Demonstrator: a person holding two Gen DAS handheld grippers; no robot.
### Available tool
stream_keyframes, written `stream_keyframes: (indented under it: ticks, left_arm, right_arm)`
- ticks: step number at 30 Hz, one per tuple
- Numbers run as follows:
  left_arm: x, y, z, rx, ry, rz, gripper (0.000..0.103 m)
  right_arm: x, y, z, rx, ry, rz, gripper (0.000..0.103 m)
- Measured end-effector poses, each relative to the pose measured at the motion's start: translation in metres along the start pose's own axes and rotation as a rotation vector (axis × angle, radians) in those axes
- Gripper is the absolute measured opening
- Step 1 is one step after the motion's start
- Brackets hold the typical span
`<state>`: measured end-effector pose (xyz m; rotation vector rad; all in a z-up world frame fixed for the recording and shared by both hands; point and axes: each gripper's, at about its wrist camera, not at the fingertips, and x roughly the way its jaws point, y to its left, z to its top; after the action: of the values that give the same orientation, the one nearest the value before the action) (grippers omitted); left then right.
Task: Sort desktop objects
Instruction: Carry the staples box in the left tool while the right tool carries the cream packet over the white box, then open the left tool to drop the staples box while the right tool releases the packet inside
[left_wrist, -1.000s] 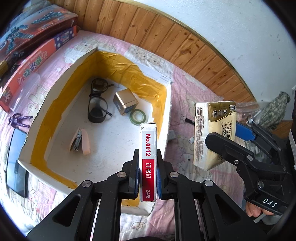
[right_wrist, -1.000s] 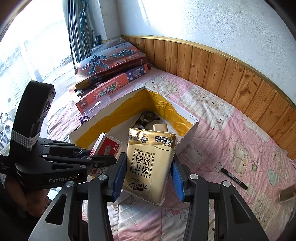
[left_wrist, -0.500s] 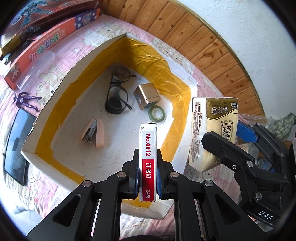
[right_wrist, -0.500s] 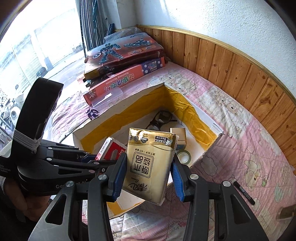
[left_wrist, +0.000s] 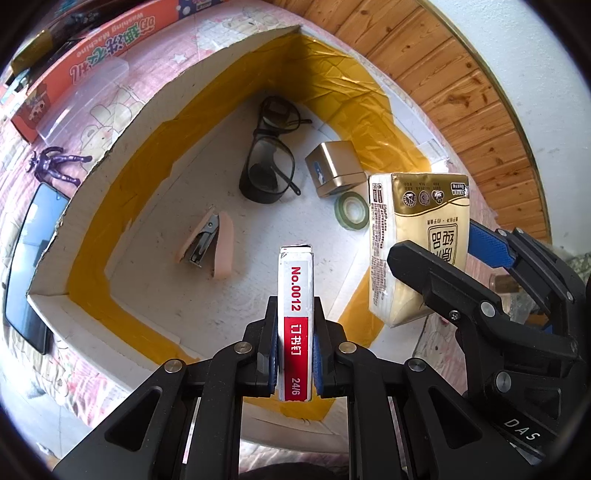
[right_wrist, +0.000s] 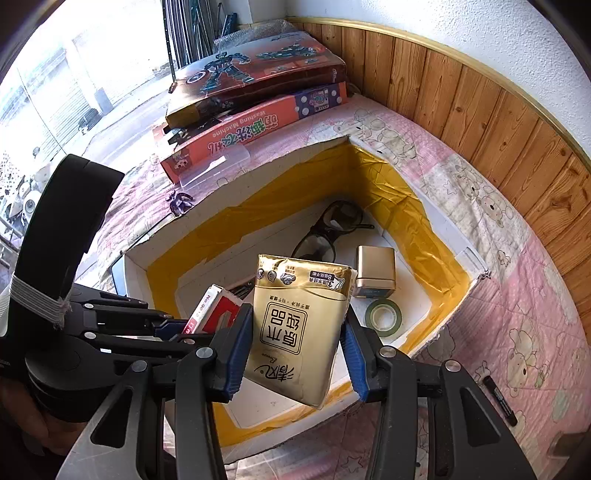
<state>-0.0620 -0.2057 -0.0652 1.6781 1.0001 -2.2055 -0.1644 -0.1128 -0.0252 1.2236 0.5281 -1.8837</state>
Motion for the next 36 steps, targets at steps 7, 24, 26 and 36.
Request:
stream_keyframes:
  ticks: [7,24,26,36]
  left_arm:
    - [0.015,0.005,0.001,-0.014,0.052,0.025,0.014]
    - [0.041,0.006,0.005,-0.031,0.168,0.06,0.014]
    - [0.045,0.007,0.004,-0.026,0.187,0.064,0.014]
    - [0.059,0.008,0.007,-0.025,0.278,0.06,0.014]
  right_arm:
    - [0.024,-0.003,0.003,-0.028,0.073,0.0,0.047]
    - [0.071,-0.012,0.004,-0.121,0.255,0.02,0.047]
    - [0.077,-0.012,0.004,-0.134,0.282,0.026,0.047]
    - [0.101,-0.014,-0.001,-0.176,0.401,0.037,0.048]
